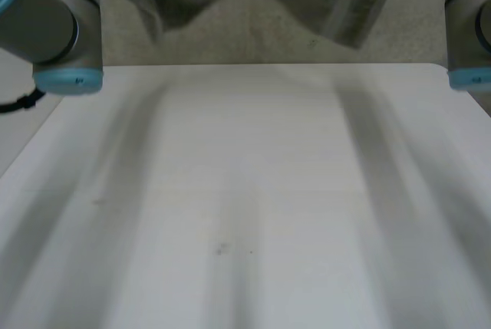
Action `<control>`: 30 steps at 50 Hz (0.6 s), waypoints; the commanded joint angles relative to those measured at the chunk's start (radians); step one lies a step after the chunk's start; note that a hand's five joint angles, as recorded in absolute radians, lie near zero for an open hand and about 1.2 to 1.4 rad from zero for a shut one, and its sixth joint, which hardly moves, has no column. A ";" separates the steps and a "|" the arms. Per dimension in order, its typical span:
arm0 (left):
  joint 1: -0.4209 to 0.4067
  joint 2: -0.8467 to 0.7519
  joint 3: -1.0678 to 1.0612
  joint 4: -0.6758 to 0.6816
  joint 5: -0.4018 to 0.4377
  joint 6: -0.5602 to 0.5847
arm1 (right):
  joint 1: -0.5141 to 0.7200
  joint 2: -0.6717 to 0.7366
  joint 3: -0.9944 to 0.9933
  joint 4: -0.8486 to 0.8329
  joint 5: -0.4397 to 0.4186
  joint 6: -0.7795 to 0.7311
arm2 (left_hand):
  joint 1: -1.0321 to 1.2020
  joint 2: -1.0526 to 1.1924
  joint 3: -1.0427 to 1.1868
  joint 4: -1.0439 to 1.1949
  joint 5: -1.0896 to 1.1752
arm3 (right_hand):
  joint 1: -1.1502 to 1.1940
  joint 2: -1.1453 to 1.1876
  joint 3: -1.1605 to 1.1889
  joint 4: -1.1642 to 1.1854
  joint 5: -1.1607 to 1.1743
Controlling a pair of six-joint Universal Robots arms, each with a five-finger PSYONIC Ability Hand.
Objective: Fold the laundry
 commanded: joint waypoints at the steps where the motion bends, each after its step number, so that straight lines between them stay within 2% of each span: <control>1: 0.003 0.013 -0.321 -0.113 0.022 -0.003 | -0.020 -0.014 0.282 0.177 -0.144 0.003 | 0.221 0.179 0.180 0.179 0.189 | 0.443 0.220 0.209 0.202 0.239; 4: 0.003 0.001 -0.443 -0.102 0.058 -0.004 | -0.021 0.007 0.393 0.252 -0.192 0.001 | 0.221 0.179 0.180 0.179 0.189 | 0.443 0.220 0.209 0.202 0.239; 7: 0.003 -0.051 -0.572 -0.050 0.112 0.000 | -0.021 0.045 0.470 0.286 -0.200 -0.003 | 0.221 0.179 0.180 0.179 0.189 | 0.443 0.220 0.209 0.202 0.239; 13: 0.004 -0.077 -0.693 -0.051 0.112 0.003 | -0.041 0.059 0.548 0.315 -0.201 -0.003 | 0.221 0.179 0.180 0.179 0.189 | 0.443 0.220 0.209 0.202 0.239; 16: 0.007 -0.065 -0.738 -0.070 0.112 0.006 | -0.049 0.041 0.568 0.419 -0.204 -0.035 | 0.221 0.179 0.180 0.179 0.189 | 0.443 0.220 0.209 0.202 0.239; 17: 0.015 -0.040 -0.786 -0.103 0.112 0.020 | -0.055 0.020 0.578 0.505 -0.208 -0.069 | 0.221 0.179 0.180 0.179 0.189 | 0.443 0.220 0.209 0.202 0.239; 18: 0.024 0.008 -0.845 -0.142 0.114 0.051 | -0.055 0.019 0.578 0.506 -0.208 -0.069 | 0.221 0.179 0.180 0.179 0.189 | 0.443 0.220 0.209 0.202 0.239; 19: 0.024 0.009 -0.845 -0.142 0.114 0.051 | -0.066 -0.011 0.590 0.603 -0.208 -0.121 | 0.221 0.179 0.180 0.179 0.189 | 0.443 0.220 0.209 0.202 0.239; 20: 0.029 0.070 -0.909 -0.191 0.112 0.098 | -0.066 -0.011 0.590 0.604 -0.208 -0.121 | 0.221 0.179 0.180 0.179 0.189 | 0.443 0.220 0.209 0.202 0.239; 21: 0.029 0.131 -0.970 -0.247 0.112 0.162 | -0.082 -0.043 0.608 0.690 -0.203 -0.184 | 0.221 0.179 0.180 0.179 0.189 | 0.443 0.220 0.209 0.202 0.239; 22: 0.029 0.132 -0.971 -0.248 0.112 0.163 | -0.105 -0.085 0.634 0.772 -0.198 -0.259 | 0.221 0.179 0.180 0.179 0.189 | 0.443 0.220 0.209 0.202 0.239; 23: 0.032 0.185 -1.029 -0.313 0.112 0.231 | -0.106 -0.085 0.634 0.772 -0.198 -0.260 | 0.221 0.179 0.180 0.179 0.189 | 0.443 0.220 0.209 0.202 0.239; 24: 0.032 0.185 -1.029 -0.314 0.112 0.232 | -0.121 -0.137 0.663 0.854 -0.191 -0.332 | 0.221 0.179 0.180 0.179 0.189 | 0.443 0.220 0.209 0.202 0.239; 25: 0.029 0.235 -1.075 -0.388 0.112 0.293 | -0.132 -0.195 0.695 0.918 -0.179 -0.405 | 0.198 0.156 0.158 0.156 0.166 | 0.443 0.220 0.209 0.202 0.239; 26: 0.021 0.286 -1.112 -0.468 0.114 0.336 | -0.132 -0.195 0.696 0.918 -0.178 -0.405 | 0.136 0.095 0.096 0.095 0.105 | 0.443 0.220 0.209 0.202 0.239; 27: 0.021 0.286 -1.112 -0.469 0.114 0.336 | -0.136 -0.255 0.729 0.973 -0.165 -0.469 | 0.136 0.095 0.096 0.094 0.104 | 0.443 0.220 0.209 0.202 0.239; 28: 0.021 0.286 -1.112 -0.469 0.114 0.336 | -0.136 -0.255 0.729 0.973 -0.165 -0.470 | 0.136 0.095 0.096 0.094 0.104 | 0.443 0.220 0.209 0.202 0.239; 30: 0.012 0.389 -1.146 -0.637 0.114 0.378 | -0.138 -0.338 0.778 1.051 -0.171 -0.566 | 0.036 -0.005 -0.004 -0.005 0.005 | 0.443 0.220 0.209 0.202 0.239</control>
